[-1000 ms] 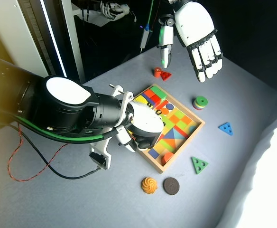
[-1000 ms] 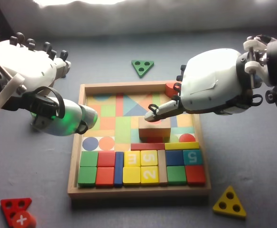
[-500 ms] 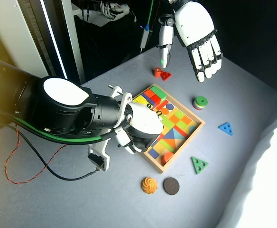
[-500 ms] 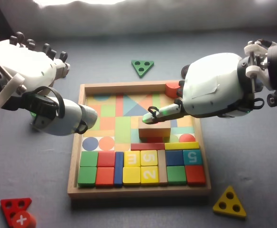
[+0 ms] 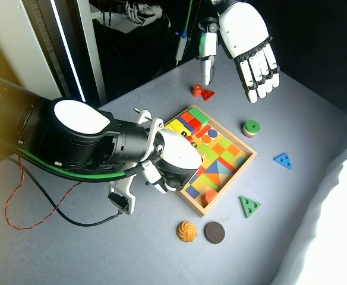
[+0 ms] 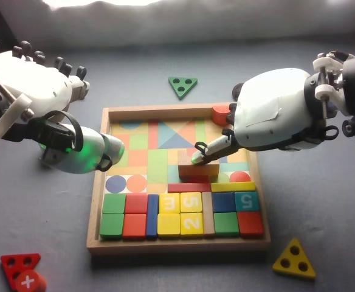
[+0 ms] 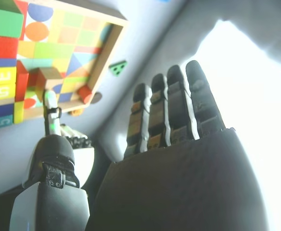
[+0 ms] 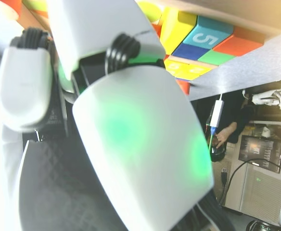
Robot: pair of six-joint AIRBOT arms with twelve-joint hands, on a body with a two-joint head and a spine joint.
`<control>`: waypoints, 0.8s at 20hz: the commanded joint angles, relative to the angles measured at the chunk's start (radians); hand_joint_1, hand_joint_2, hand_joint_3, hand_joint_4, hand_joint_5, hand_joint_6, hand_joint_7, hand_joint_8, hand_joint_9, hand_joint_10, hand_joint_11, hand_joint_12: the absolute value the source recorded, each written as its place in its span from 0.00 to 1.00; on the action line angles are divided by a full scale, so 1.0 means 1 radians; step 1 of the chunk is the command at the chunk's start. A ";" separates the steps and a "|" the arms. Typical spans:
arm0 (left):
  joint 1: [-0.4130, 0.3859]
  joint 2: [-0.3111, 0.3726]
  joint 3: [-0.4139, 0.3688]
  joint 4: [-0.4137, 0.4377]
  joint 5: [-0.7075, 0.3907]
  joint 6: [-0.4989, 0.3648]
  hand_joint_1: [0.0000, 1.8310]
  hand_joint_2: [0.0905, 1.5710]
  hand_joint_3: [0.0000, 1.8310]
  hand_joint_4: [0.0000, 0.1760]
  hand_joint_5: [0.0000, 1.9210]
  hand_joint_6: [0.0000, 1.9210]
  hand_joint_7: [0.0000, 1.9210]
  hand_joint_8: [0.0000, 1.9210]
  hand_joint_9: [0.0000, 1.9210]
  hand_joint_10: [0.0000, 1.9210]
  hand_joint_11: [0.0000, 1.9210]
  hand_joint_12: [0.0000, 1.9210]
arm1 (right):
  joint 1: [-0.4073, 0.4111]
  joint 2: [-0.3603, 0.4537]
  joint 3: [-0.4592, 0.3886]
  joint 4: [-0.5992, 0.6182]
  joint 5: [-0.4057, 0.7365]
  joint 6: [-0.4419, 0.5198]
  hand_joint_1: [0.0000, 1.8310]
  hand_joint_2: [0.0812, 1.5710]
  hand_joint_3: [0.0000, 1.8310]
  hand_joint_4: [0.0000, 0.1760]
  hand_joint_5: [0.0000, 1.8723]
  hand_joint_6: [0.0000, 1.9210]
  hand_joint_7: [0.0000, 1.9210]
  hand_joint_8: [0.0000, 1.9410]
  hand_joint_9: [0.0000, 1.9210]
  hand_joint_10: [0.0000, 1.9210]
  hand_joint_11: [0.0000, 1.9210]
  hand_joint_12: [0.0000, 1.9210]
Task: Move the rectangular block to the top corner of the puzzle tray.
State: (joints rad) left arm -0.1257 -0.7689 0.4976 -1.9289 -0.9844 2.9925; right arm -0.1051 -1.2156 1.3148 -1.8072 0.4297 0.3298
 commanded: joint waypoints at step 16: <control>-0.009 0.011 -0.003 0.079 0.002 0.005 0.00 0.73 0.00 0.00 0.11 0.00 0.10 0.00 0.08 0.00 0.00 0.11 | -0.028 0.047 0.002 0.021 0.024 0.001 1.00 0.55 0.19 0.00 0.00 0.00 0.75 1.00 0.79 1.00 0.70 1.00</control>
State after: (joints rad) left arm -0.1257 -0.7689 0.4976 -1.9297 -0.9840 2.9925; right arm -0.1383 -1.1801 1.3148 -1.8156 0.4561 0.3355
